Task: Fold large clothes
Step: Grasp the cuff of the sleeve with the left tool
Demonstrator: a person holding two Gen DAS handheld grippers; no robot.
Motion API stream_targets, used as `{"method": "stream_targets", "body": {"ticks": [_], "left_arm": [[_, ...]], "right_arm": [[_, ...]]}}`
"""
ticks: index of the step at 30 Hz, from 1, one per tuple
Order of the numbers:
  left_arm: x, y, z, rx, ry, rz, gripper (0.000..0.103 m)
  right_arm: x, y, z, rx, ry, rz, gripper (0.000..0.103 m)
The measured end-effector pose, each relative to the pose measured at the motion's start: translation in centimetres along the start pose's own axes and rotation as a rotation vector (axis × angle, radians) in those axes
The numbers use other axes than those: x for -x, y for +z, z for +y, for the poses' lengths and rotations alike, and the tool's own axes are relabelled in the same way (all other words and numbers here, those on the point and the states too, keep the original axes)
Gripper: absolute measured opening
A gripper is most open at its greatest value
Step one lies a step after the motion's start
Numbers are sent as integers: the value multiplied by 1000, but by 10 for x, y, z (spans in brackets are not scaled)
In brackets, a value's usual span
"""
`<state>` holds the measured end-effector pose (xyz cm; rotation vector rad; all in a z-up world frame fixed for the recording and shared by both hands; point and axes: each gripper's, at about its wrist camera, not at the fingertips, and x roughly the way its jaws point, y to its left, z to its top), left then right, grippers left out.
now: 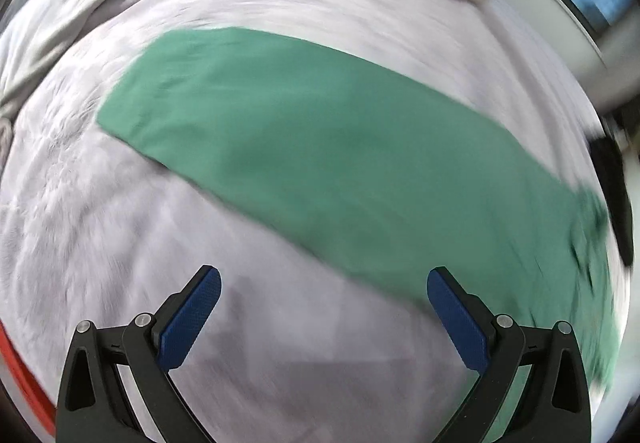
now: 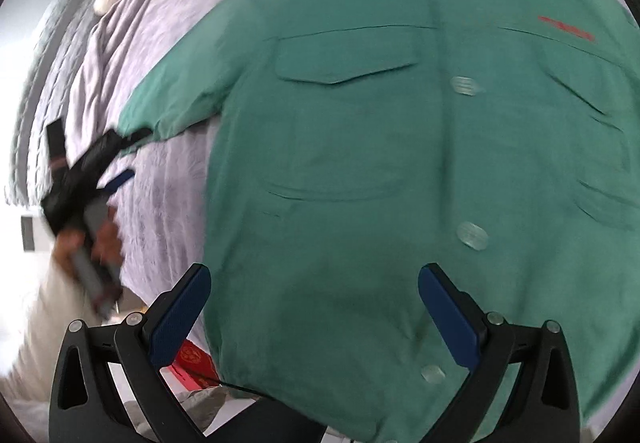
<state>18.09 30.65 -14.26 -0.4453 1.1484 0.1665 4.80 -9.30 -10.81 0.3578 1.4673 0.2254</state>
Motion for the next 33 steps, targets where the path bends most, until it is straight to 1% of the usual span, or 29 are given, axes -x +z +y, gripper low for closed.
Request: {"method": "stream_targets", "body": {"ticks": [2, 4, 6, 7, 8, 10, 11, 12, 13, 15, 17, 19, 22, 23, 26, 27, 29, 30, 31, 32, 33], "left_arm": [[-17, 20, 29, 95, -16, -5, 103], [-29, 35, 52, 158, -16, -23, 103], [-31, 45, 65, 170, -12, -65, 103], [-27, 50, 70, 168, -13, -87, 98], [-26, 55, 74, 162, -7, -104, 88], [-28, 59, 74, 150, 12, -98, 28], [-25, 62, 80, 149, -27, -105, 17], [-32, 62, 62, 153, -63, -98, 6], [-29, 66, 56, 145, -73, -105, 6], [-12, 63, 41, 83, -96, -148, 6], [10, 61, 22, 20, -155, -179, 6], [33, 60, -11, -69, -229, -205, 6], [72, 47, -81, -235, -341, -239, 6], [85, 39, -113, -305, -380, -244, 6], [107, 7, -195, -452, -481, -230, 6], [111, -10, -227, -511, -520, -219, 6], [107, -36, -275, -589, -545, -205, 6], [100, -55, -303, -631, -554, -178, 6], [91, -68, -322, -662, -553, -156, 6], [81, -87, -342, -703, -531, -141, 6], [71, -111, -359, -752, -482, -129, 7]], "right_arm": [[-12, 7, 8, 22, 7, 7, 103], [-21, 13, 12, 34, 21, 6, 103], [-27, 18, 12, 35, 37, 2, 103], [-29, 22, 13, 30, 42, -3, 103], [-31, 23, 14, 24, 49, -7, 103], [-33, 26, 14, 13, 58, -22, 103], [-31, 26, 11, 7, 62, -30, 103], [-30, 27, 11, 3, 67, -39, 103], [-28, 27, 10, -1, 73, -52, 103], [-24, 26, 9, -3, 73, -81, 103], [-16, 23, 3, -5, 69, -115, 103], [-6, 20, -6, -19, 69, -153, 103], [10, 16, -27, -55, 76, -205, 103], [16, 15, -35, -71, 76, -225, 103], [41, 9, -64, -123, 67, -296, 103], [49, 6, -73, -139, 64, -317, 103], [65, 1, -97, -179, 45, -362, 103], [73, -3, -112, -205, 33, -382, 103], [78, -6, -125, -227, 22, -392, 103], [83, -9, -138, -248, 13, -402, 103], [87, -12, -149, -270, 4, -409, 103]]}}
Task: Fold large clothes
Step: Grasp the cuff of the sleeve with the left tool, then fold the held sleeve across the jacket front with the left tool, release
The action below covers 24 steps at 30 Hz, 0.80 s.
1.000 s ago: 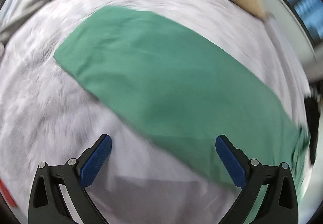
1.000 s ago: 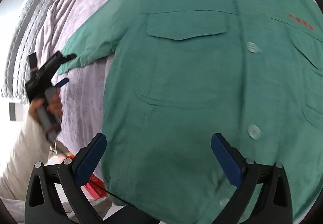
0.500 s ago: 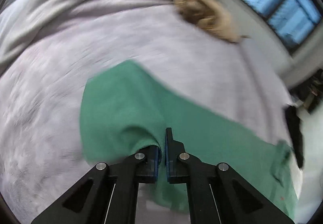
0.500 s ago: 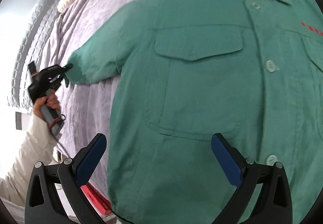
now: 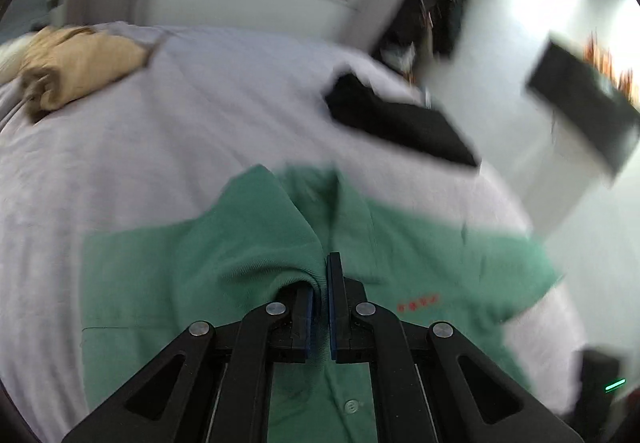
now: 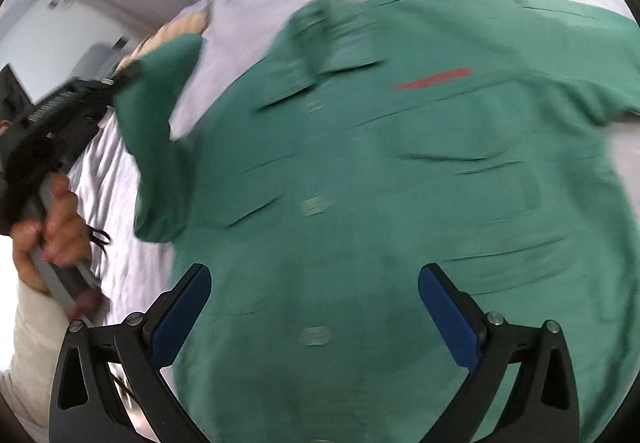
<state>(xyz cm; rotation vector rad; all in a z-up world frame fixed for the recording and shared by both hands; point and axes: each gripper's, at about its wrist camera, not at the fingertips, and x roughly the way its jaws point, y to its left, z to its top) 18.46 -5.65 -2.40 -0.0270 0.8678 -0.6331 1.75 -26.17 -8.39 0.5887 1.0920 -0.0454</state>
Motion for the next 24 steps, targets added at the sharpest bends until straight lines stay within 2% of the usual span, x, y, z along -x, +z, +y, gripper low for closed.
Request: {"method": "stream_targets", "body": {"ticks": [3, 5, 7, 8, 9, 12, 14, 15, 18, 20, 22, 24], "left_arm": [[-59, -27, -44, -110, 101, 139, 8], [-80, -47, -56, -157, 123, 199, 20], [-84, -66, -63, -194, 160, 221, 84], [-80, -74, -64, -204, 174, 212, 93], [-73, -80, -66, -224, 190, 194, 97], [-54, -86, -57, -261, 199, 216, 97], [-27, -90, -35, -256, 237, 204, 97], [-26, -94, -19, -251, 265, 199, 97], [12, -115, 33, -224, 422, 181, 97], [24, -132, 61, -239, 547, 186, 97], [19, -139, 86, -227, 634, 227, 97], [14, -140, 105, -180, 694, 220, 97]], "right_arm": [[9, 4, -38, -58, -47, -3, 103], [14, 5, -58, -83, -75, 2, 103], [19, 5, -68, -84, -96, 5, 103], [21, 7, -71, -78, -107, 5, 103], [21, 9, -72, -71, -115, 5, 103], [23, 20, -64, -38, -133, -6, 103], [19, 31, -50, 13, -149, -16, 103], [20, 35, -45, 47, -151, -25, 103], [2, 56, -1, 199, -175, -45, 103], [-20, 62, 37, 344, -195, -40, 103], [-54, 62, 75, 500, -246, -21, 103], [-91, 55, 109, 673, -327, -16, 103]]}}
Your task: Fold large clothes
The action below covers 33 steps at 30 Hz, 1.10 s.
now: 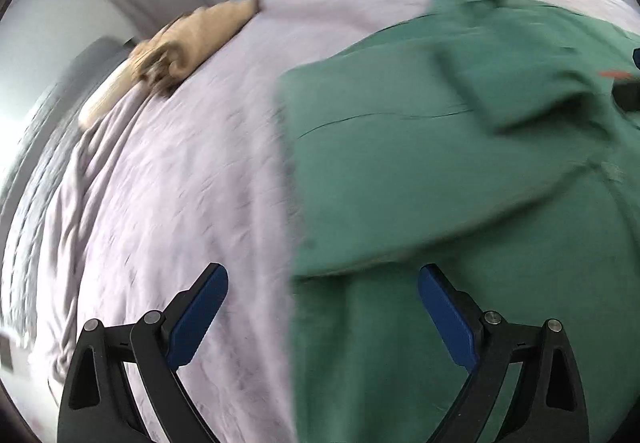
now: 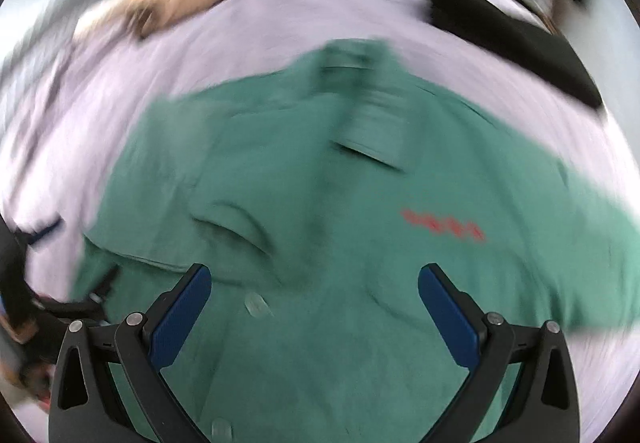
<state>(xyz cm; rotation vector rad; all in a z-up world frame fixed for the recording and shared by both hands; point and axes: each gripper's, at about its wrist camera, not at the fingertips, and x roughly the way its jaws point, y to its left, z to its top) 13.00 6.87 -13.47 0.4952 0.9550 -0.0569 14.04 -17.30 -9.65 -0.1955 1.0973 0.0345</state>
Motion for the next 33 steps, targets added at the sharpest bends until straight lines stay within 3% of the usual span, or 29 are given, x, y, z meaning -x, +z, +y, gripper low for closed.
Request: {"method": "stream_targets", "body": {"ticks": [3, 4, 5, 6, 8, 11, 12, 13, 15, 16, 18, 19, 22, 24, 27, 30, 33], "left_arm": [[-16, 10, 19, 147, 82, -18, 97], [-23, 13, 26, 209, 96, -11, 97], [-32, 16, 34, 273, 98, 11, 97], [-41, 13, 46, 352, 81, 40, 97], [-50, 5, 61, 428, 46, 62, 97], [-59, -4, 73, 474, -2, 70, 103], [-61, -2, 74, 476, -18, 72, 103], [-63, -2, 73, 470, -23, 75, 103], [-60, 1, 71, 440, -40, 85, 103], [-58, 0, 72, 424, -62, 91, 103], [-53, 0, 76, 367, -153, 108, 103], [-48, -5, 79, 337, -195, 114, 103], [-29, -17, 87, 257, -255, 141, 103], [-21, -16, 100, 277, -274, 144, 103], [-29, 1, 115, 390, -335, 154, 103], [-55, 33, 106, 416, -445, 160, 103], [-85, 68, 85, 363, -524, 175, 103]], "right_arm": [[-30, 14, 39, 203, -220, -14, 100], [-42, 18, 46, 253, -280, -9, 77], [-47, 22, 43, 240, -267, 2, 45], [-43, 25, 30, 158, -219, 2, 4], [-19, 24, -22, -137, 6, -74, 5], [-11, -10, -104, -630, 319, -141, 6], [-18, -30, -127, -806, 425, -140, 18], [-32, -53, -146, -975, 537, -124, 37], [-53, -91, -163, -1197, 662, -98, 52], [-57, -107, -168, -1270, 716, -109, 50], [-54, -123, -175, -1337, 749, -137, 51], [-50, -130, -179, -1356, 746, -147, 57], [-37, -140, -189, -1366, 716, -142, 67], [-31, -146, -191, -1356, 703, -116, 67], [-28, -139, -184, -1312, 705, -80, 67], [-26, -126, -151, -1214, 760, -31, 67], [-29, -111, -89, -1106, 889, 29, 67]]}}
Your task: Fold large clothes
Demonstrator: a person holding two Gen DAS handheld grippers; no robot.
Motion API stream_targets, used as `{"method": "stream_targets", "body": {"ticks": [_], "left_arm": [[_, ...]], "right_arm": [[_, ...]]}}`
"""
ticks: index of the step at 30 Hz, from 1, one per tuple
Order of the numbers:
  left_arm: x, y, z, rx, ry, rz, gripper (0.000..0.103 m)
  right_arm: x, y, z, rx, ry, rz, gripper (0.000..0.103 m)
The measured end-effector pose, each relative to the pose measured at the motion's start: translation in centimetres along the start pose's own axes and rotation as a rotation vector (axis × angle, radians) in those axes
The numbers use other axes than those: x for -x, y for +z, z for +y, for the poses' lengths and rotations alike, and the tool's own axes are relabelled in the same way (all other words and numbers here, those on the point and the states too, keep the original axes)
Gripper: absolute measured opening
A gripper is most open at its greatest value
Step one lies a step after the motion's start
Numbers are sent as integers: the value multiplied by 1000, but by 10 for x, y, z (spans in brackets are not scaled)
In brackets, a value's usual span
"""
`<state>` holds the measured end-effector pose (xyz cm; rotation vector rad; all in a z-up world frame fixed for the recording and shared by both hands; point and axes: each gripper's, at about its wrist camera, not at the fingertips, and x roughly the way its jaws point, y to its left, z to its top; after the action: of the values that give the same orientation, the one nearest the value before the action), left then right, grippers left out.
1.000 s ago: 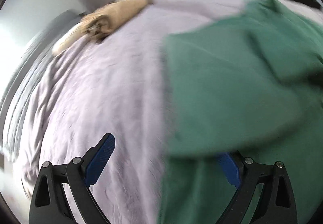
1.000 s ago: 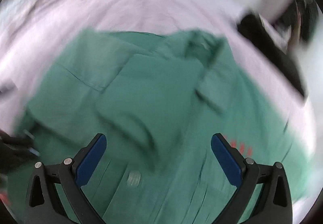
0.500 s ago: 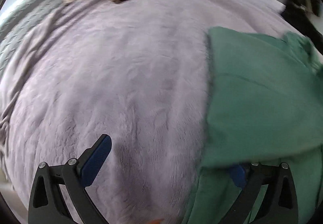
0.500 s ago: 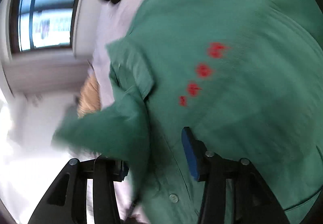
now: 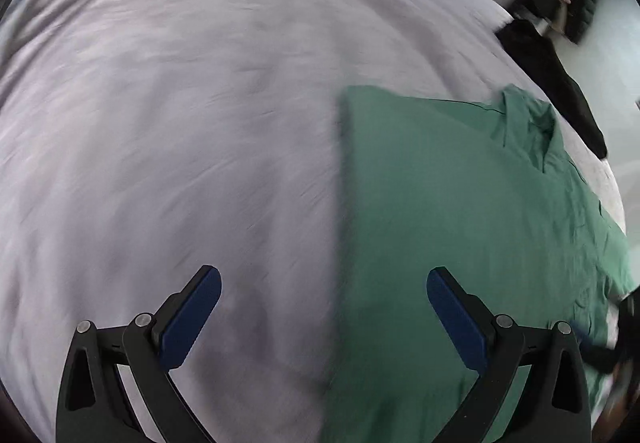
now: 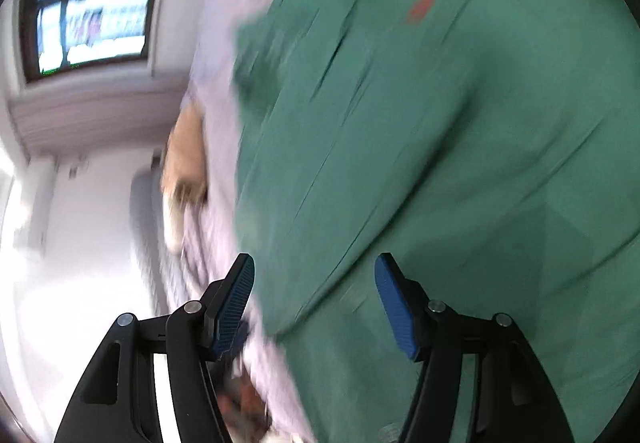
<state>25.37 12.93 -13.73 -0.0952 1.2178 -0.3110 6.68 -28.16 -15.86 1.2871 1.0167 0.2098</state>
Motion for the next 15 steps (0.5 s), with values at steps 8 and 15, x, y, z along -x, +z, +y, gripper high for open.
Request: {"method": "stream_targets", "body": {"ticks": [8, 15], "left_arm": [[-34, 40, -18, -109, 17, 67, 41], [-43, 35, -17, -161, 82, 35, 32]], "right_arm": [[-154, -64, 32, 24, 7, 195, 41], [-167, -68, 30, 91, -155, 203, 2]]}}
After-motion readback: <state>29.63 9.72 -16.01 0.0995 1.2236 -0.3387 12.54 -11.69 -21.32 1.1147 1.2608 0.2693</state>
